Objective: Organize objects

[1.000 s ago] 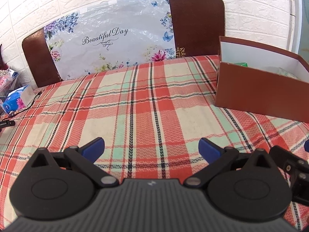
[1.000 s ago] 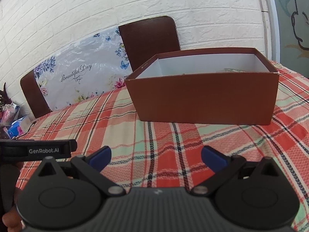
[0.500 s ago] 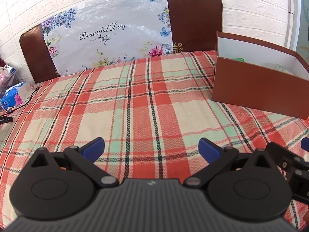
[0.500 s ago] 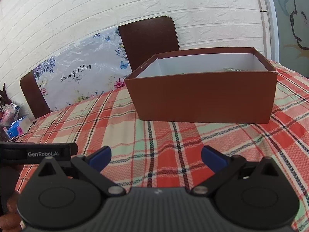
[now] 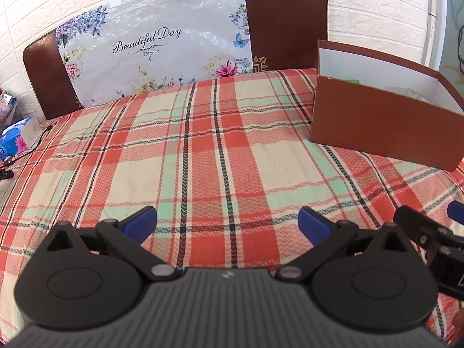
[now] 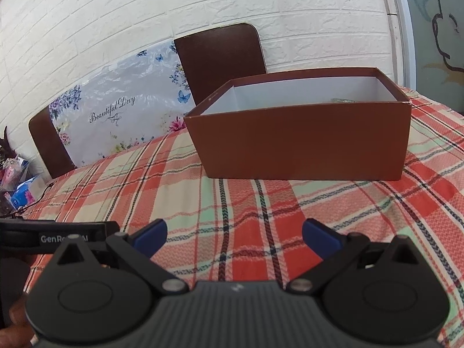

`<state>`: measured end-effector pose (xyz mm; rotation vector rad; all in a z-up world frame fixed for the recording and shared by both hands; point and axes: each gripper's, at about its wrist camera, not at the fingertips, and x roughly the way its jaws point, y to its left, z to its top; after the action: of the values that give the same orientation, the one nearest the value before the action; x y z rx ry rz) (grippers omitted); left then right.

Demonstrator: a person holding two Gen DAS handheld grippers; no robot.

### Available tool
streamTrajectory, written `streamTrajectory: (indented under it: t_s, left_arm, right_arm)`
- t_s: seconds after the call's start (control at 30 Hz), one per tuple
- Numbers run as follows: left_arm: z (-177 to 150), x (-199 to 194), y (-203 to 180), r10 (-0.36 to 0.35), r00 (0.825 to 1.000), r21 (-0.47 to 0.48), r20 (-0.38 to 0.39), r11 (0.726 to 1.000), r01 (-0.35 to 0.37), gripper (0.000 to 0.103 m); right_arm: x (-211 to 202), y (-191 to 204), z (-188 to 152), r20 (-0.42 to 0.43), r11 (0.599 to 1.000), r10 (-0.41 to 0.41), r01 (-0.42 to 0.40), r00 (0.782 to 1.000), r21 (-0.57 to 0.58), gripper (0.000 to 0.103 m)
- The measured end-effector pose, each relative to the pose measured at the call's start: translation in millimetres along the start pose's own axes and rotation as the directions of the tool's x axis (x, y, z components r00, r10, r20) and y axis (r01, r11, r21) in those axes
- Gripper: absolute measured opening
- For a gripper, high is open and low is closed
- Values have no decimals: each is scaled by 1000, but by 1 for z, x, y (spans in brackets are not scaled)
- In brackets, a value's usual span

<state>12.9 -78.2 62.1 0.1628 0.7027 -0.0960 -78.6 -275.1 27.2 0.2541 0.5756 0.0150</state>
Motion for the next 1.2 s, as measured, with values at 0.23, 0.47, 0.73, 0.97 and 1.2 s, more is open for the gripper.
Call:
streamTrajectory:
  t_s: [0.23,0.47,0.73,0.97,1.2]
  left_arm:
    - [-1,1,0,-11,1000,0,-3,1000,11,103]
    - [-2,2,1,-16,1000,-2,-10,1000,16,103]
    - [-3,4,0,-25,1000,3,-17,1000,25,103]
    - [-2,7,0,-28,999,0,-24,1000,28,103]
    - [0,3,1,-57,998,-10,4,998,58,103]
  right_arm:
    - [0,-1,-1,0,1000,-5,5,1000,2,103]
    - [1,0,-1,-1,1000,-5,5,1000,1,103]
    - [4,-3,-2,-10,1000,-5,5,1000,2,103]
    - [6,-3,-3,-16,1000,-5,5,1000,1,103]
    - [9,-2,-3,-19,1000,-6,6,1000,-1,103]
